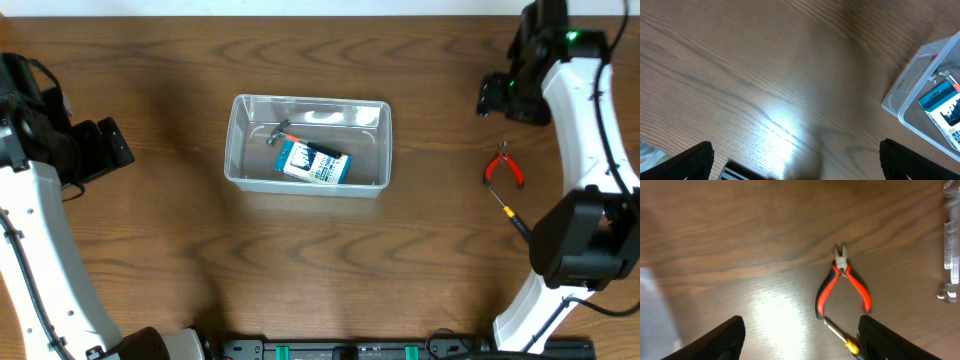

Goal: Pack container
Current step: 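Move the right gripper to the red pliers and grasp them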

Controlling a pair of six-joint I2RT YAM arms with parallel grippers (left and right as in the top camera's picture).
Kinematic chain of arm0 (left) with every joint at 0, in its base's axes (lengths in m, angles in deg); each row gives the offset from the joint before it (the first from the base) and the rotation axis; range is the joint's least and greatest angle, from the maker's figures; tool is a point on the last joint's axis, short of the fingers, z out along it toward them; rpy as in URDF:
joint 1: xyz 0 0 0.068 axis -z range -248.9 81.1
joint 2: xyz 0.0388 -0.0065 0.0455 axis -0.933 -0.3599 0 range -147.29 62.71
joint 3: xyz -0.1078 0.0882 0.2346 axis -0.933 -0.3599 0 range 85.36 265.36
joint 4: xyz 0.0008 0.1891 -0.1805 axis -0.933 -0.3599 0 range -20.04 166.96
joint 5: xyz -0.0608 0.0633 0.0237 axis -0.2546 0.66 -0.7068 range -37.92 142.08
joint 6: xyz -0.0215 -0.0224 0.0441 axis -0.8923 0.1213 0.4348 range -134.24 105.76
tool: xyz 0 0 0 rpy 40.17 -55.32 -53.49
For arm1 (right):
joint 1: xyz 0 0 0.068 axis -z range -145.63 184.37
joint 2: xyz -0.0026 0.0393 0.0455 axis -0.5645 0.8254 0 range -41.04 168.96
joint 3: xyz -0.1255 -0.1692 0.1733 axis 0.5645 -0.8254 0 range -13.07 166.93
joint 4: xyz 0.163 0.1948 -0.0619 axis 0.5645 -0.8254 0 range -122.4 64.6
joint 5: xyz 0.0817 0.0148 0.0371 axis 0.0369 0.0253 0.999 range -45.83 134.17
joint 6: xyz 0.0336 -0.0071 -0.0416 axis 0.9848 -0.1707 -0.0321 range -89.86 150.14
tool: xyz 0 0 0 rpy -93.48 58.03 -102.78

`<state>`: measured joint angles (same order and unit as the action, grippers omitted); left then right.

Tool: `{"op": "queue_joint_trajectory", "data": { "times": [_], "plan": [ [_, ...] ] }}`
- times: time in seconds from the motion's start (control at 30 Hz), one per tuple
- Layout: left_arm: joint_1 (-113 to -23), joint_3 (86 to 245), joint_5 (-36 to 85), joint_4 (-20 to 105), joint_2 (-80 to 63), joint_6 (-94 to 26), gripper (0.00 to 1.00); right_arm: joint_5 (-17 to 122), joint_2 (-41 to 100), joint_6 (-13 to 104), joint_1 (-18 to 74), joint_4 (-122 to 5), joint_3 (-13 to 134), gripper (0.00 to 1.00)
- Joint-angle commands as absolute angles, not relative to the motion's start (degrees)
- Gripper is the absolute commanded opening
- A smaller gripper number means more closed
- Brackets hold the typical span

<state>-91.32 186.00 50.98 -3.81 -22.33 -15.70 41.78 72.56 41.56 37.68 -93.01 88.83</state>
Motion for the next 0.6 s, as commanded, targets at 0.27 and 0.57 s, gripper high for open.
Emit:
{"op": "queue_joint_trajectory", "data": {
  "times": [0.27, 0.57],
  "plan": [
    [-91.49, 185.67, 51.17, -4.01, -22.37, -15.37, 0.98, 40.97, 72.54, 43.35, 40.61, -79.79, 70.67, 0.8],
    [-91.49, 185.67, 51.17, -4.05, -22.37, -15.39, 0.98, 41.85, 72.54, 41.64, 42.01, -74.13, 64.18, 0.82]
  ]
}}
